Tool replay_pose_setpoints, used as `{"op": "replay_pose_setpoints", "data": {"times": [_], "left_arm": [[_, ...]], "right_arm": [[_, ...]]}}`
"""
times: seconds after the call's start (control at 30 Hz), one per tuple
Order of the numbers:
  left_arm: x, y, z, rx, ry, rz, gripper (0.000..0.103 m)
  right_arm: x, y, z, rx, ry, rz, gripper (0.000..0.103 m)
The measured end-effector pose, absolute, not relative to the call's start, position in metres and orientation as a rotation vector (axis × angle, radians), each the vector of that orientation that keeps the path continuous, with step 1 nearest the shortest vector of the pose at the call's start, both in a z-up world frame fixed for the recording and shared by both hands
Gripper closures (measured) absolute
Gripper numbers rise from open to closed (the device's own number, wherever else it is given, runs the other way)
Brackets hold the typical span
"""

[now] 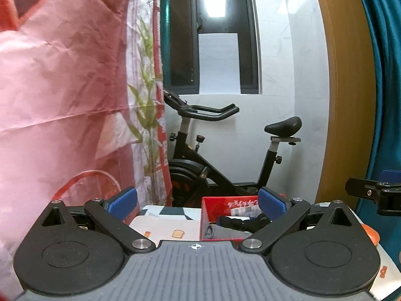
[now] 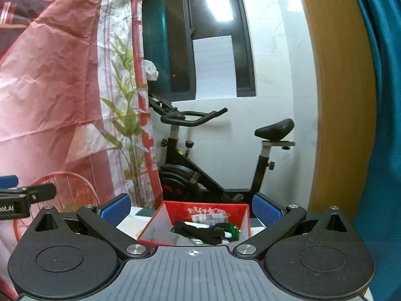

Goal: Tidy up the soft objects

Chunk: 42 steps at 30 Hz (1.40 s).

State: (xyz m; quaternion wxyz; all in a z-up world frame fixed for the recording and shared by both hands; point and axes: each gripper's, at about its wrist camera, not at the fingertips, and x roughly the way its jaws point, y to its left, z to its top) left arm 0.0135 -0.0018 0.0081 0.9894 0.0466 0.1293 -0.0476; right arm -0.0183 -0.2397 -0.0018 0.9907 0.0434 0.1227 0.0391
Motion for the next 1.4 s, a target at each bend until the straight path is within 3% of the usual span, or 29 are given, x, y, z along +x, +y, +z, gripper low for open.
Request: {"op": "replay_pose_setpoints", "data": {"times": [1.4], "left_arm": [[-0.018,0.017,0.010,0.067,0.250,0.003,0.000]], "right_arm": [[-0.041,-0.237,0.001,0.100,0.248,0.065,0.000]]}}
